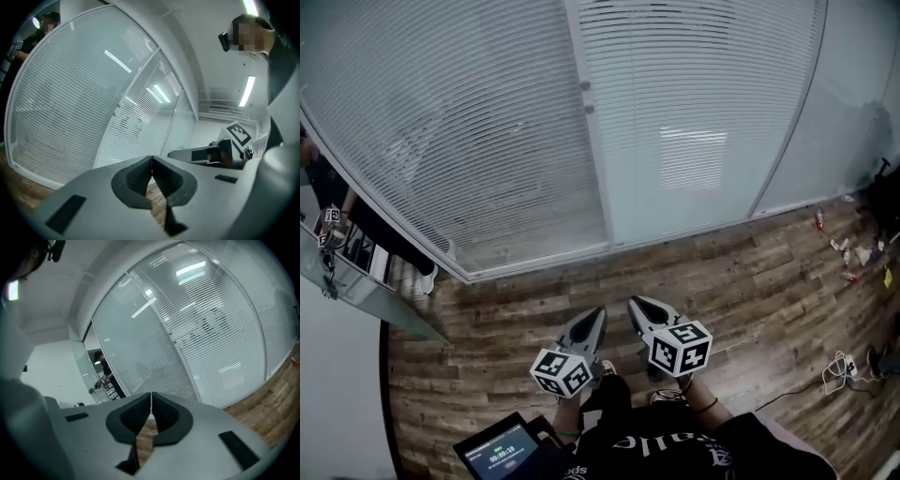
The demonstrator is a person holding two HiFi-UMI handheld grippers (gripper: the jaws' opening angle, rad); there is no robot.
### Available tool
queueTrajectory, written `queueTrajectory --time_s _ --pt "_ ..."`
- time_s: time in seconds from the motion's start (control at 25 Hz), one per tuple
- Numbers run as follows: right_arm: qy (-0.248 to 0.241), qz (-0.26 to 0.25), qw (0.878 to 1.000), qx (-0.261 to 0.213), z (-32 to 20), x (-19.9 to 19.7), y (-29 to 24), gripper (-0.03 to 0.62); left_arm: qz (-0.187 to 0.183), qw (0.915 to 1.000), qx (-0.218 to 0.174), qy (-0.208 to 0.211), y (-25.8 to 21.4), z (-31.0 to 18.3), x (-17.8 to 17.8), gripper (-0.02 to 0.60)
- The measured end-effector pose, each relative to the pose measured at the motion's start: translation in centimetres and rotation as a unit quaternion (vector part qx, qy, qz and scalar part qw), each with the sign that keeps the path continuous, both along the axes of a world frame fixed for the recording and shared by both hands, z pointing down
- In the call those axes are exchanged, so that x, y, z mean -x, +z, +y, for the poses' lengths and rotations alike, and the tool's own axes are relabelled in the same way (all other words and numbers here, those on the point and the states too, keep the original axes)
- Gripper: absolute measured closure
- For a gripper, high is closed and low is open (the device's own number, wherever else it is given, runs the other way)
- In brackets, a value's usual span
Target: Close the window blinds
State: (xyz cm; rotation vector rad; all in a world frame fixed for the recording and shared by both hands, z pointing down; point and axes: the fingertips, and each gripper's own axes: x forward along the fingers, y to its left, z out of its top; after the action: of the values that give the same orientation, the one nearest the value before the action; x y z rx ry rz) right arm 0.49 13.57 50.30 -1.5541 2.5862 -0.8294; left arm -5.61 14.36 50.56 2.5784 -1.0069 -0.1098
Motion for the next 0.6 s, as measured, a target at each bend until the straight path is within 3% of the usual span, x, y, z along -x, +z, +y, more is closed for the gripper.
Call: queueTrajectory --time_s 0.28,0.6 --pt "-0.017 0.009 1.0 -0.001 7.5 -4.3 0.7 0.569 -0.001 0.9999 0.011 -0.002 1.0 9.0 -5.2 0.578" --pt "-0.032 0.01 0.999 -0.014 11.5 -5.3 0.2 0.569 -0.002 0.9999 -0.002 -0.013 0.4 13.1 -6.7 0.578"
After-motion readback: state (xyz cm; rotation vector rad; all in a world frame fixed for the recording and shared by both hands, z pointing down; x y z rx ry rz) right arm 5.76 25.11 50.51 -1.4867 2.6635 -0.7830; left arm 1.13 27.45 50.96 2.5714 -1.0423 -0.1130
